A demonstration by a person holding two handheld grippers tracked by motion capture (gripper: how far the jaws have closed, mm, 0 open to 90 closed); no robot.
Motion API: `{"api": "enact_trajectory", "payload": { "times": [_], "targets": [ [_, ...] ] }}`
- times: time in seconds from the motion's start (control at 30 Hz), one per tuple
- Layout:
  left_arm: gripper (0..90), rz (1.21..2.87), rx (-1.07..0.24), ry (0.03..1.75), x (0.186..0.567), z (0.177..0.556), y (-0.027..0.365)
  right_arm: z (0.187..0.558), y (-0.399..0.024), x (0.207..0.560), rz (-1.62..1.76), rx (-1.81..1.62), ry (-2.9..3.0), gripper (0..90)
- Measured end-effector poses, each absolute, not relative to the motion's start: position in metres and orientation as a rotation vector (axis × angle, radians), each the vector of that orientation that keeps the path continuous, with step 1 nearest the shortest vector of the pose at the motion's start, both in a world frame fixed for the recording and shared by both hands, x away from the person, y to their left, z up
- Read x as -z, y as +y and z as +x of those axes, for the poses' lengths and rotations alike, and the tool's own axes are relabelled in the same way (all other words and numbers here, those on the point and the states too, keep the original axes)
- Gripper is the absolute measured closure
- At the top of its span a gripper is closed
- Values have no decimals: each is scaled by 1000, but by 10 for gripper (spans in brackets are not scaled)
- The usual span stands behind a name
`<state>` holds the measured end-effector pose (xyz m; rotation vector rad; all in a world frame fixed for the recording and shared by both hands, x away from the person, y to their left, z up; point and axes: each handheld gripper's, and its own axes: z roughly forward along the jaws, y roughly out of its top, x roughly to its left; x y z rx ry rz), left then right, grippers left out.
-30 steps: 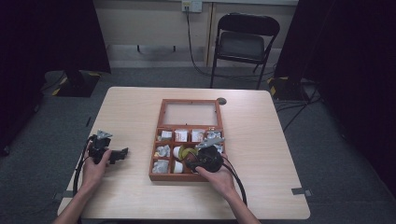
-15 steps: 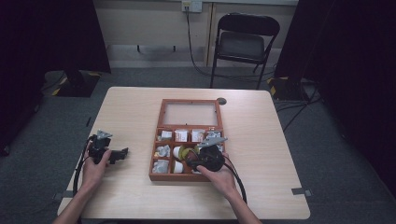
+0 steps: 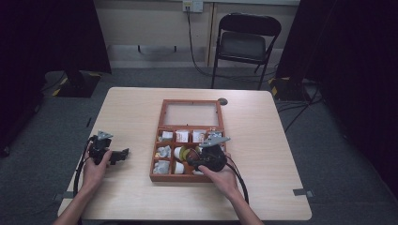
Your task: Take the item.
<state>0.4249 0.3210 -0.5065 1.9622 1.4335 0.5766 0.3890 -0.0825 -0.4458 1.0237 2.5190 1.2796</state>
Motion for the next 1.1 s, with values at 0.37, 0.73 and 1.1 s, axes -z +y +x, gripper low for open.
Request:
{"api": "enact_trajectory", "payload": {
  "times": [0.37,0.73,1.1],
  "targets": [
    [0,1962,-577,1434,507,425,321,388,-87,437,1009,-1307,2497,545],
    [0,1964,-577,1433,506,425,321,388,-90,432,1002,-1320,2490,545],
    [0,1961,-577,1434,507,425,321,386,-95,426,1001,-1337,2464,545]
  ]
}}
